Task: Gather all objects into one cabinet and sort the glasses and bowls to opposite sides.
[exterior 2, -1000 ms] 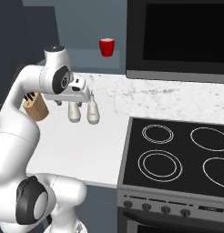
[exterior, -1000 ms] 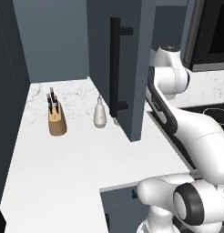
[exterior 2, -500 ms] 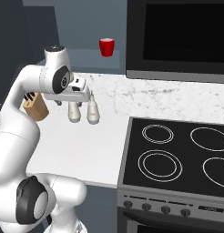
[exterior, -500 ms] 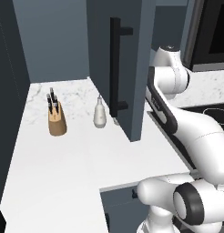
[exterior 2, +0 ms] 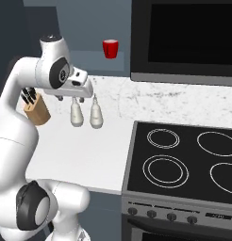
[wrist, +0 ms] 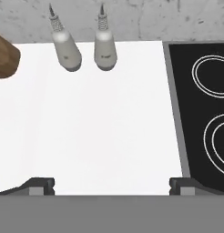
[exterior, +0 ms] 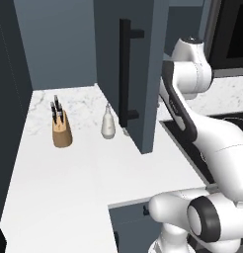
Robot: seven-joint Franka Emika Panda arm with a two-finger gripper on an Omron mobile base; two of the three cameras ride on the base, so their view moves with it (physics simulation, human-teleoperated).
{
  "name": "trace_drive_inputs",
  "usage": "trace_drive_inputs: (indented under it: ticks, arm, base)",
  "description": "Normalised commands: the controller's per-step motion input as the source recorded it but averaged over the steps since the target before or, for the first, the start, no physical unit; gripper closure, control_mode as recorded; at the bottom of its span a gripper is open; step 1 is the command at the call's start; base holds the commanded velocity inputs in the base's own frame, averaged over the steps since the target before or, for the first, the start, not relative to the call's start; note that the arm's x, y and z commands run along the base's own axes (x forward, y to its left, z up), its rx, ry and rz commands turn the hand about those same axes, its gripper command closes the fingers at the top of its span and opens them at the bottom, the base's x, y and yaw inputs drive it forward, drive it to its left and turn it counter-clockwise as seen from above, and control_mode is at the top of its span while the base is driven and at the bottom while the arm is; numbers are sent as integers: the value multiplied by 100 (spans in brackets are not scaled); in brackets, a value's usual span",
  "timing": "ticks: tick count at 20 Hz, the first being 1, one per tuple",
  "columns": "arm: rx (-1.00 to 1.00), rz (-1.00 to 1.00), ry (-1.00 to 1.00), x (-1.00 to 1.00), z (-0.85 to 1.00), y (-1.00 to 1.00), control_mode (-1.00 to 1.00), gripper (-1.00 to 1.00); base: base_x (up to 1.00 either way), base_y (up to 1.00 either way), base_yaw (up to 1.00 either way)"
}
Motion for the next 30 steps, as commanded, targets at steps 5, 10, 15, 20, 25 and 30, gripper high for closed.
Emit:
trace_drive_inputs:
  ticks: [5, 10, 15, 20, 25, 30]
  arm:
    - [0, -9, -11, -9, 59, -13, -100, -100]
    - [0, -10, -17, 0, 56, -3, -100, -100]
    - [0, -11, -17, 0, 51, 0, -100, -100]
    - [0, -11, -18, 3, 47, 0, -100, -100]
    - [0, -6, -13, 16, 29, 0, -100, -100]
    - [2, 1, -1, 42, 0, -7, -100, -100]
  base:
    - [0, 0, 0]
    - [0, 0, 0]
    - [0, 0, 0]
    - [0, 0, 0]
    - [0, 0, 0]
    - [0, 0, 0]
